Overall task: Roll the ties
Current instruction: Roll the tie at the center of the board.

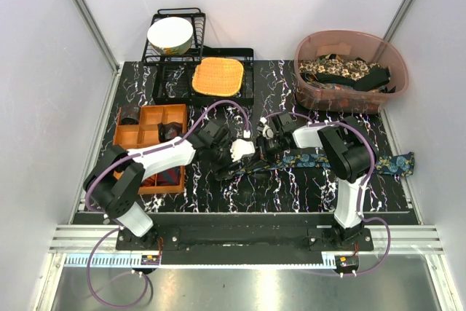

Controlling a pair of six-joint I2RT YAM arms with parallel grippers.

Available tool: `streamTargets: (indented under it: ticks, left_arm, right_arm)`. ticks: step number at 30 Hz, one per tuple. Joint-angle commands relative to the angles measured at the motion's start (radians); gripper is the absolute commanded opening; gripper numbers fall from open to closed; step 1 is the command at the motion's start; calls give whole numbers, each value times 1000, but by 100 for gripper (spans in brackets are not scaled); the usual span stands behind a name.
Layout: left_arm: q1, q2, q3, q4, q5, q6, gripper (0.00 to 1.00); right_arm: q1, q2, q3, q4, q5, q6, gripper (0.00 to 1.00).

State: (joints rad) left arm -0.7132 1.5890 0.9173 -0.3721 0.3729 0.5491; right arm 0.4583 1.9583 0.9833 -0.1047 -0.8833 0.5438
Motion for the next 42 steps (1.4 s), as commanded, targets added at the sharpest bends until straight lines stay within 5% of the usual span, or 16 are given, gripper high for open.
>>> streamTargets:
  ticks: [1, 9, 25, 42]
  left_arm:
    - [-2, 26, 74, -14, -5, 0, 69]
    - [-40, 43, 71, 44, 38, -119, 70]
    - [-38, -28, -172, 531, 112, -186, 75]
    - [-40, 77, -95, 515, 153, -163, 60]
  right_arm:
    - [3, 11, 11, -27, 37, -45, 0]
    - [-67, 11, -12, -124, 89, -153, 0]
    - [-165, -10, -52, -199, 69, -219, 0]
    - [-165, 17, -32, -191, 55, -209, 0]
